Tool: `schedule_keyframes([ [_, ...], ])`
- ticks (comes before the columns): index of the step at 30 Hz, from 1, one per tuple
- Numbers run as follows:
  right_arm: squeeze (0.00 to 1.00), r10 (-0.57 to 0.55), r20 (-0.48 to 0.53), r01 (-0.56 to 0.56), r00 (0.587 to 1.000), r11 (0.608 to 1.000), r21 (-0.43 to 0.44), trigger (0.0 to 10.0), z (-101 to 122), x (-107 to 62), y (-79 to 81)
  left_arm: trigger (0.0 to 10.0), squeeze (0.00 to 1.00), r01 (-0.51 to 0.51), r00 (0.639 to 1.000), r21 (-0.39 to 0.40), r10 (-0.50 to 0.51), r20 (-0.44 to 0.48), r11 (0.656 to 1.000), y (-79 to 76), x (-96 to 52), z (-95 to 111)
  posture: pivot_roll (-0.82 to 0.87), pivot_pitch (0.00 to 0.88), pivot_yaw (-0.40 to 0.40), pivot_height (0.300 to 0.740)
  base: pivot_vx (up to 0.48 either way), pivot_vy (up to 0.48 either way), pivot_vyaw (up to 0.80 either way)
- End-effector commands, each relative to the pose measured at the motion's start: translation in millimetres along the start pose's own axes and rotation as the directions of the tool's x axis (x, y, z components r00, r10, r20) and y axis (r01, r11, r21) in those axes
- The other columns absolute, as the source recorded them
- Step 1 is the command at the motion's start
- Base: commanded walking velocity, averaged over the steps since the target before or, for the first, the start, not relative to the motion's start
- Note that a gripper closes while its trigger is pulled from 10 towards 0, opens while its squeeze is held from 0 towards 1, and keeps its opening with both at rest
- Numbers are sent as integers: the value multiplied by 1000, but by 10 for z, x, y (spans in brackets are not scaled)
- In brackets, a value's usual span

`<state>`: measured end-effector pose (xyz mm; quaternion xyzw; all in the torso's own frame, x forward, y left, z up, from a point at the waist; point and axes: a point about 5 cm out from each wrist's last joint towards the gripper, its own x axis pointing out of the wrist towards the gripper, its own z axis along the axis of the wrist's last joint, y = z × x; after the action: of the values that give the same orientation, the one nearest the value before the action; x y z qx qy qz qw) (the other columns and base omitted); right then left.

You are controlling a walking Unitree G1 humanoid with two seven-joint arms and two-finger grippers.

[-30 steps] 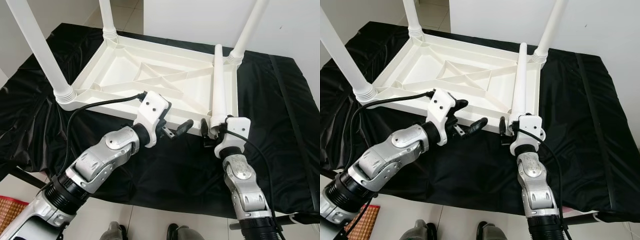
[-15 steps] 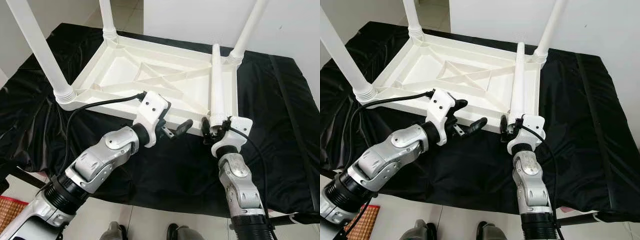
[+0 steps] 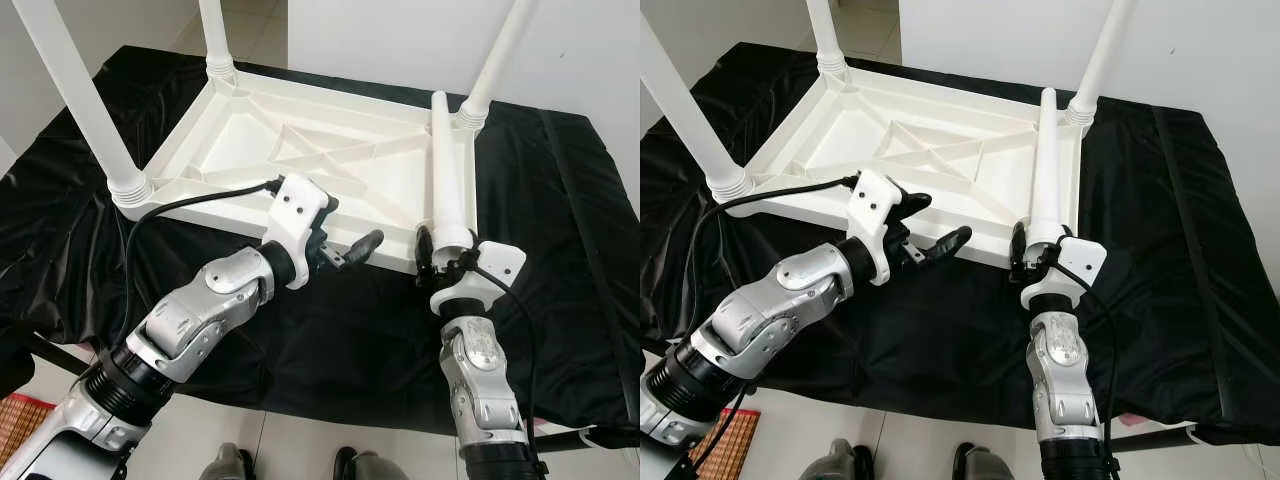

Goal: Building children table

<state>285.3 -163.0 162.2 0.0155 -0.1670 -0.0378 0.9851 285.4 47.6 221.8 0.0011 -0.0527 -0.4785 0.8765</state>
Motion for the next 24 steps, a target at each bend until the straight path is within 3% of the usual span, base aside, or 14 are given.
schedule_keyframes([
  [1, 0, -3, 18, 3, 1000, 1000, -11, 10000, 5, -26, -21, 10000, 1000, 300, 954, -25, -300, 2, 954, -135, -18, 2, 65, 164, -5, 740, 0, 0, 0],
  [7, 0, 1, 17, 0, 1000, 999, -38, 10000, -26, -55, -79, 10000, 1000, 307, 952, -64, -306, 28, 949, -87, -25, 38, 64, 162, -8, 740, 0, 0, 0],
  [11, 0, -15, -17, 15, 1000, 1000, -1, 10000, -73, -70, -99, 10000, 1000, 295, 955, -46, -295, 10, 954, -78, -13, 19, 61, 159, -10, 740, 0, 0, 0],
  [12, 0, -23, -44, 24, 999, 1000, 19, 10000, -109, -81, -102, 10000, 149, 292, 956, -39, -292, 3, 956, -80, -6, 9, 53, 157, -11, 740, 0, 0, 0],
  [13, 0, -41, -83, 44, 996, 998, 38, 10000, -151, -94, -106, 10000, 0, 290, 957, -33, -291, -4, 956, -84, -3, 0, 53, 157, -11, 740, 0, 0, 0],
  [19, 0, -77, -183, 85, 980, 996, 36, 10000, -282, -140, -127, 10000, 0, 297, 954, -35, -298, -18, 954, -117, -9, -28, 47, 156, -9, 740, 0, 0, 0],
  [24, 0, -107, -197, 113, 975, 993, 20, 10000, -319, -155, -166, 10000, 0, 299, 954, -37, -300, -21, 954, -121, -9, -35, 46, 155, -11, 740, 0, 0, 0],
])
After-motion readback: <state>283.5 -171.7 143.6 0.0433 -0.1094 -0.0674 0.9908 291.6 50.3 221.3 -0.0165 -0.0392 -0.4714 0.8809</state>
